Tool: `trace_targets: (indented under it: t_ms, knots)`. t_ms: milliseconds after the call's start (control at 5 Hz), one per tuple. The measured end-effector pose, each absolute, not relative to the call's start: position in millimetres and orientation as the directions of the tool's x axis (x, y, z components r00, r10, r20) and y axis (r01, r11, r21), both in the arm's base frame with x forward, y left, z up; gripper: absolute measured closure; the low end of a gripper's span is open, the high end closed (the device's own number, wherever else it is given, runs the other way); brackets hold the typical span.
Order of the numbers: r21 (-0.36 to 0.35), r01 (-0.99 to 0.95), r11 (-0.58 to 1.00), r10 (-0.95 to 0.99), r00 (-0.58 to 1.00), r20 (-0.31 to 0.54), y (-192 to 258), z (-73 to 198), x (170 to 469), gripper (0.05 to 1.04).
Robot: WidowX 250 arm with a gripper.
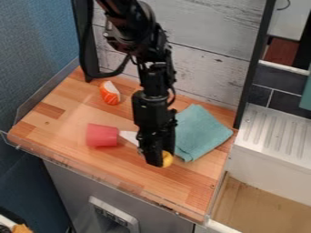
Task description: Lift the yellow knife
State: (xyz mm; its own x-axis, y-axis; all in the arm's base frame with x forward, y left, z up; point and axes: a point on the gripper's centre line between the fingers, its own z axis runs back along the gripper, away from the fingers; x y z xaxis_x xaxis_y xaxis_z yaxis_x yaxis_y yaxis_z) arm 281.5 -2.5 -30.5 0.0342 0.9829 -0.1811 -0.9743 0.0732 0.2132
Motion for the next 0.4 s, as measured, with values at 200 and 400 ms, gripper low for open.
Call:
trace_targets:
  t_ms: [200,400]
  knots:
    - [0.246,-0.968,0.042,0.988,0.004,-0.151,15,-30,276,0.595]
    - [0.276,-0.961,-0.010,0.992,-0.044,-0.119,36,-29,270,0.595]
